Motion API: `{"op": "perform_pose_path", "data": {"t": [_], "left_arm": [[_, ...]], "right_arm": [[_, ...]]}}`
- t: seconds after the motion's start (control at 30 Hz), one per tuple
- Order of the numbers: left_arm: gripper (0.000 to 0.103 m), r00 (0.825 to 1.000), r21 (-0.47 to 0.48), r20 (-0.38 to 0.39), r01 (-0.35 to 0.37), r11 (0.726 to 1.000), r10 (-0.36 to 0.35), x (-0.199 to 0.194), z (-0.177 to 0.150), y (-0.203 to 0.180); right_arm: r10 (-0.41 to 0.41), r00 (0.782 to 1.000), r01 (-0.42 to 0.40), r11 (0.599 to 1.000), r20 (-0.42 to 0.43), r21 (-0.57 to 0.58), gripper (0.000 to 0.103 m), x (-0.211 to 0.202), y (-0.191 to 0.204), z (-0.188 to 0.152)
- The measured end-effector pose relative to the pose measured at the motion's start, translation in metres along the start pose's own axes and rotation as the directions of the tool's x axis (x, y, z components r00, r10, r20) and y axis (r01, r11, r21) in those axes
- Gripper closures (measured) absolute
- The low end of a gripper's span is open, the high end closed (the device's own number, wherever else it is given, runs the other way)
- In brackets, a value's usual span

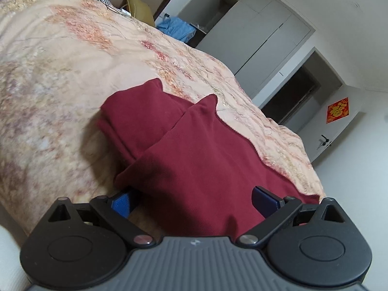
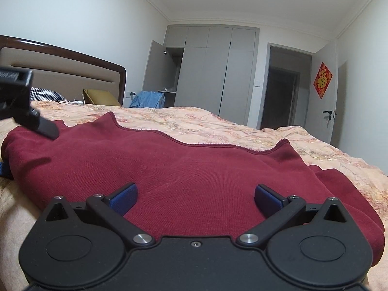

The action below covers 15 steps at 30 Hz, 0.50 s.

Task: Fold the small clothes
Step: 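Move the left gripper to the folded edge of the red sweater, then close the left gripper on the folded edge of the sweater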

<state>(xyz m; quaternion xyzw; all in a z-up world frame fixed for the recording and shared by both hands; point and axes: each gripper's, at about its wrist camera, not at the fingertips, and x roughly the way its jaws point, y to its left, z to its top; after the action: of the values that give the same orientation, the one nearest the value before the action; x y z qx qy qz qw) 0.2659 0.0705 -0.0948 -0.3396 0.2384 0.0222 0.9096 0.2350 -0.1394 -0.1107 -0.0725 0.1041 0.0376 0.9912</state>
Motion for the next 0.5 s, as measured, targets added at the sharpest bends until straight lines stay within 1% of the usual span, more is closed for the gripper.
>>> {"op": "perform_pose_path", "data": {"t": [0.1,0.17,0.23,0.3,0.37,0.43,0.5], "left_arm": [[0.002,1.0,0.015,0.013,0.005,1.0,-0.005,-0.007,-0.004,0.007],[0.002,0.999,-0.012,0.03,0.01,1.0,-0.01,-0.009,-0.005,0.014],[0.002,0.998,-0.049,0.063,-0.001,0.999,0.004,-0.009,0.0,0.019],[0.002,0.995,-0.057,0.096,-0.01,0.998,0.015,-0.003,0.009,0.024],[0.008,0.992,-0.063,0.119,-0.024,0.998,0.031,-0.003,0.014,0.028],[0.015,0.992,-0.072,0.125,-0.025,0.997,0.034,-0.004,0.014,0.032],[0.018,0.991,-0.041,0.129,-0.034,0.999,0.039,-0.007,0.01,0.033]], "right_arm": [[-0.001,1.0,0.001,1.0,0.0,0.0,0.001,0.0,0.0,0.0],[-0.003,1.0,0.003,1.0,0.002,-0.002,0.001,-0.001,0.001,0.0],[-0.006,1.0,0.006,1.0,0.004,-0.004,0.001,-0.001,0.002,-0.001],[-0.006,1.0,0.006,1.0,0.004,-0.004,0.001,-0.001,0.002,-0.001],[-0.006,1.0,0.006,1.0,0.005,-0.004,0.0,-0.001,0.002,-0.001],[-0.008,1.0,0.008,1.0,0.006,-0.005,0.001,-0.001,0.003,-0.001],[-0.012,1.0,0.012,1.0,0.008,-0.008,0.001,-0.002,0.004,-0.001]]}}
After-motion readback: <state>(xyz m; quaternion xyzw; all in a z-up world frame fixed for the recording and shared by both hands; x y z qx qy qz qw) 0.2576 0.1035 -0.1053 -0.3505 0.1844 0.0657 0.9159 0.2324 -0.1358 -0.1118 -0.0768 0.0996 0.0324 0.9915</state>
